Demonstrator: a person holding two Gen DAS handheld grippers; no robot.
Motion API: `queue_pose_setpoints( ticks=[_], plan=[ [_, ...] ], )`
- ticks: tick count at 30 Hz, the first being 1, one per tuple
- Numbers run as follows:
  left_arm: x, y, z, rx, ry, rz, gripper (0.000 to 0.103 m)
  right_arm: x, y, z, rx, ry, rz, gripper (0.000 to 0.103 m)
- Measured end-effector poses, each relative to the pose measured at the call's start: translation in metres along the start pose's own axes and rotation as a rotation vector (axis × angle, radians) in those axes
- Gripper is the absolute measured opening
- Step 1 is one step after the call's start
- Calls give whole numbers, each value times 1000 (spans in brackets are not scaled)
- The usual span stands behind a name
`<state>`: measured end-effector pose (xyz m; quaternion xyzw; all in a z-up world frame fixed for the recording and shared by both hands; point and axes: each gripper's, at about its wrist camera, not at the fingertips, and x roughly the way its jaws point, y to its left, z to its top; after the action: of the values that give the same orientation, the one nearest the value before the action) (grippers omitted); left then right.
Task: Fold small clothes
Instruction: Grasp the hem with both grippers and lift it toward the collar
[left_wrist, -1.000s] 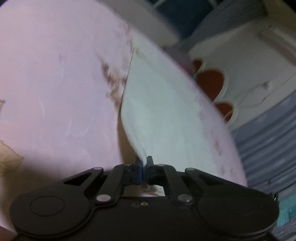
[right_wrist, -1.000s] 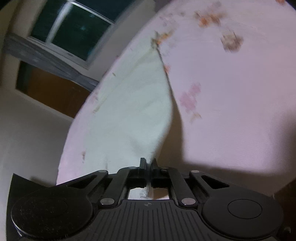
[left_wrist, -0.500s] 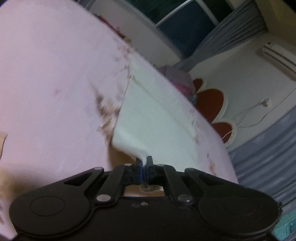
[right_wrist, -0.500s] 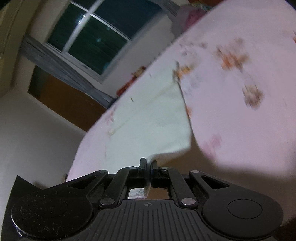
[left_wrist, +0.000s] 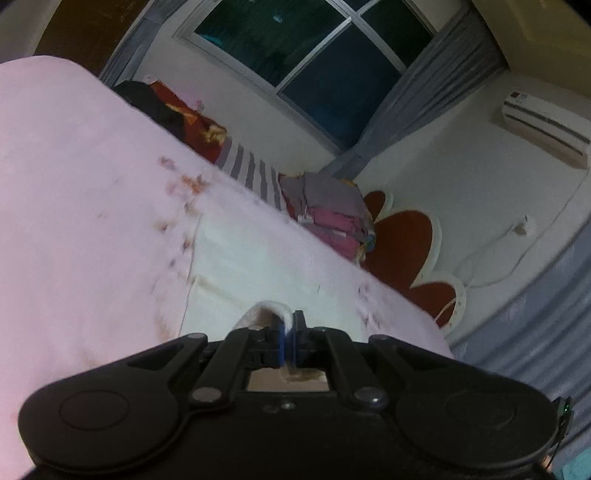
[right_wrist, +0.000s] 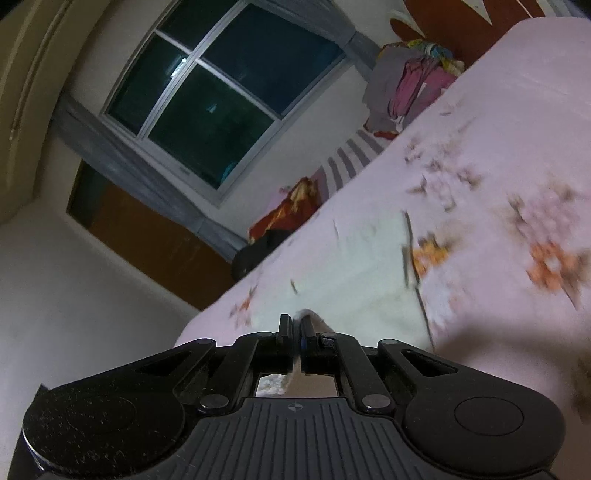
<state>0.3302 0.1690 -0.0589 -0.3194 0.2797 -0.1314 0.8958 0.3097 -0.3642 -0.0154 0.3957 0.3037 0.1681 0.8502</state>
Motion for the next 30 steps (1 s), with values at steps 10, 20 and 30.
queue_pose_setpoints(
  ticks=[10,20,30],
  plan=[
    [118,32,68,-21,122,81,3,120,-38,90,124,18,-66,3],
    [147,69,51,-98,186,100,3,188,-85,42,208,211,-140,4],
    [131,80,42,-129,172,91,3,185,-68,27,-3,219,-108,55]
  ],
)
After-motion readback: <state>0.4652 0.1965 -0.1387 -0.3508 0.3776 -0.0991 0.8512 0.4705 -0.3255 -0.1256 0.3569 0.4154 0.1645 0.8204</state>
